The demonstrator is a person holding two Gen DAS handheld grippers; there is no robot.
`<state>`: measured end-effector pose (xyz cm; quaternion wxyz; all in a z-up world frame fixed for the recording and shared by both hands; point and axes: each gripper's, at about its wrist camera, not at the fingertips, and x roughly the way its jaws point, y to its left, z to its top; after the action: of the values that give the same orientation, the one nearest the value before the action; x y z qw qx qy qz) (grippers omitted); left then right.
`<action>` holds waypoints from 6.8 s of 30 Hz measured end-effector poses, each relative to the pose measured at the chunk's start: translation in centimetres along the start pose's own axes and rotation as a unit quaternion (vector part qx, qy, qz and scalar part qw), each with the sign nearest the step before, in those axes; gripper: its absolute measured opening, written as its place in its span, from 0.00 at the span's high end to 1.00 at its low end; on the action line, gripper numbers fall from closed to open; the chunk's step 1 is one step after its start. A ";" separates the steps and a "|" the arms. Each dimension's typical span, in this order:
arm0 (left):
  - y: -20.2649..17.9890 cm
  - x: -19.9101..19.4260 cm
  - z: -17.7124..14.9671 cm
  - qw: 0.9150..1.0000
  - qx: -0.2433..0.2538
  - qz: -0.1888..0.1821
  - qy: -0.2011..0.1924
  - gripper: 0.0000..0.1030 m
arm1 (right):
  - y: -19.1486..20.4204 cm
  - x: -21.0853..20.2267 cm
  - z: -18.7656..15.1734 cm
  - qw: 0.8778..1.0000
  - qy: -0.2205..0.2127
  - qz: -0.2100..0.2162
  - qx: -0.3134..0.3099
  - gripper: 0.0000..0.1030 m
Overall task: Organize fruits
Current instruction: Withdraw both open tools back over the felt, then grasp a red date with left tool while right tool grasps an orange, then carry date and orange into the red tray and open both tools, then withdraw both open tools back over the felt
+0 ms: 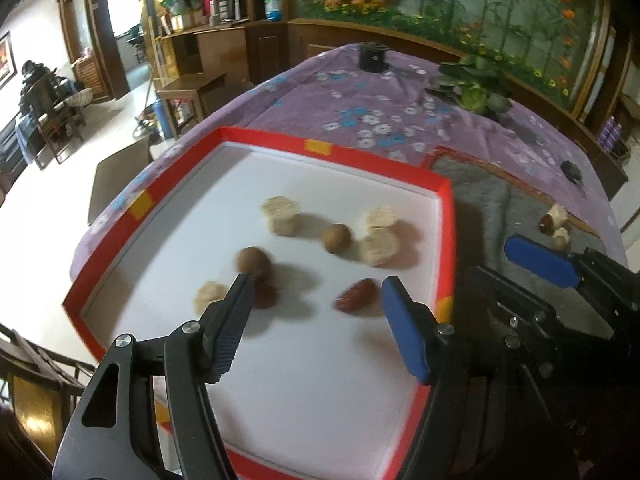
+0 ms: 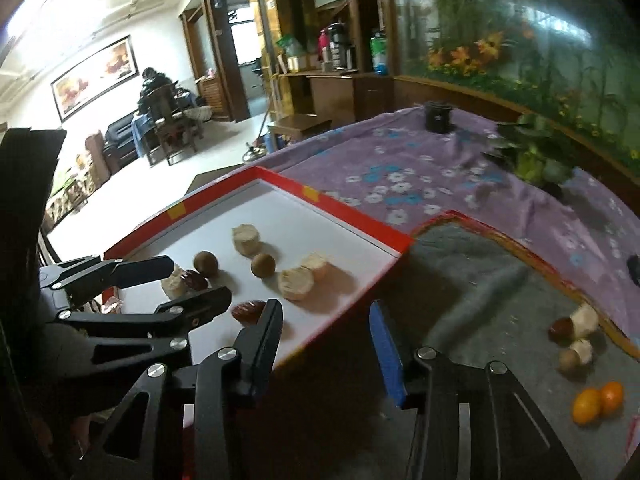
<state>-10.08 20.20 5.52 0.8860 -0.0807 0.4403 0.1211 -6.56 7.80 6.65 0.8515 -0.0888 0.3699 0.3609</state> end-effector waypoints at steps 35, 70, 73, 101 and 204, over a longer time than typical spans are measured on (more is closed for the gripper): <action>-20.4 5.2 4.5 0.984 0.092 -0.139 0.065 0.36 | -18.5 -11.5 -11.0 0.975 -0.020 -0.139 0.173 0.52; -21.7 6.6 5.3 0.980 0.129 -0.139 0.063 0.84 | -19.2 -5.2 -8.9 0.982 0.020 -0.114 0.150 0.52; -21.3 5.8 4.7 0.982 0.136 -0.123 0.046 0.84 | -19.0 -4.7 -8.6 0.980 0.017 -0.144 0.136 0.68; -11.7 -0.6 0.4 0.992 0.101 -0.073 -0.013 0.84 | -8.5 -8.3 -6.4 0.991 -0.036 -0.090 0.097 0.69; -14.3 1.0 0.7 0.988 0.106 -0.114 0.018 0.41 | -13.0 -9.4 -7.6 0.985 -0.012 -0.127 0.114 0.54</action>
<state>-4.90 6.84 5.63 0.8894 -0.0378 0.4547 -0.0296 -6.35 -9.95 6.30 0.8994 -0.0329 0.3838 0.2068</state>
